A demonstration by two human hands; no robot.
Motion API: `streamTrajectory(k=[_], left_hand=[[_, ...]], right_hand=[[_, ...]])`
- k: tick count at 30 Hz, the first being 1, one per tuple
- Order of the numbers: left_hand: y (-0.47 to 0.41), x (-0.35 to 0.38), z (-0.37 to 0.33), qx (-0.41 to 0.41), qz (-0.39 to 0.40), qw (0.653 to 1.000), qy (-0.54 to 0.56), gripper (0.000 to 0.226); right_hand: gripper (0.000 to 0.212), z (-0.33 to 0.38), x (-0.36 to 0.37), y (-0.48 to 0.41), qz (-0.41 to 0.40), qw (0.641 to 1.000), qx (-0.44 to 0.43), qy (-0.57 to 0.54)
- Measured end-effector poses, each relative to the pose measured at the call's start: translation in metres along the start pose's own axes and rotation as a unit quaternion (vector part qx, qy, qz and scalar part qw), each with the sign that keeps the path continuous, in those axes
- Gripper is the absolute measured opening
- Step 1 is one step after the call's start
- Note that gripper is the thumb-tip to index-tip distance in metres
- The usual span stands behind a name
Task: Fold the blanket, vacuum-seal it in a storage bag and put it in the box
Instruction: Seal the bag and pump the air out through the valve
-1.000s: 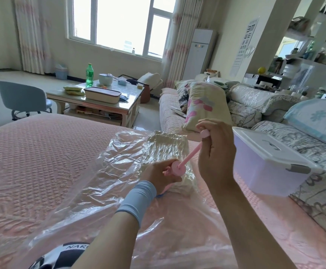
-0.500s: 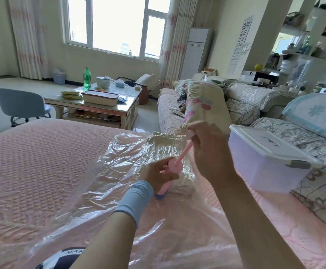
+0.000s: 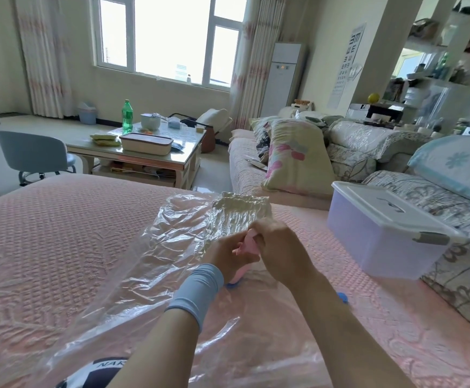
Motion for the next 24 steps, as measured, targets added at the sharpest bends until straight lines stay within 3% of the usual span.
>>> streamTrajectory(k=[5,9,11,13,16,18,20,24], left_hand=[[-0.003,-0.004,0.002,0.001,-0.012,1.000,0.010,0.053],[-0.005,-0.003,0.005,0.001,-0.004,1.000,0.008,0.056],[-0.003,-0.002,0.005,-0.002,0.000,1.000,0.008,0.057],[-0.003,-0.001,0.006,-0.006,0.000,1.000,0.006,0.057],[-0.001,0.000,0.003,-0.001,-0.002,1.000,0.000,0.042],[0.000,-0.002,0.001,0.006,-0.013,1.000,-0.016,0.033],[0.000,-0.002,0.002,0.007,-0.016,1.000,-0.011,0.035],[-0.004,-0.002,0.004,-0.001,-0.014,1.000,0.015,0.047]], right_hand=[[0.013,0.016,-0.060,-0.003,-0.141,0.989,-0.023,0.035],[0.018,0.027,-0.094,0.004,-0.304,0.949,-0.074,0.020],[0.018,0.025,-0.084,0.005,-0.335,0.938,-0.085,-0.003],[0.020,0.016,-0.060,0.000,-0.276,0.959,-0.063,-0.024],[0.028,-0.001,-0.004,-0.004,-0.074,0.996,-0.006,-0.045],[0.023,-0.004,0.017,-0.001,0.002,0.999,0.003,-0.046],[0.016,-0.004,0.014,-0.002,0.004,1.000,0.003,-0.026],[0.013,0.011,-0.020,-0.004,-0.068,0.998,-0.006,0.015]])
Point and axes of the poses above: each hand's wrist, its own y-axis away from the middle knuckle, its own x-axis out of the palm, z = x × y, the point moved 5 cm from there along -y, towards the middle knuckle, and after that the axes turned 10 degrees about z, right-handed, at the moved point
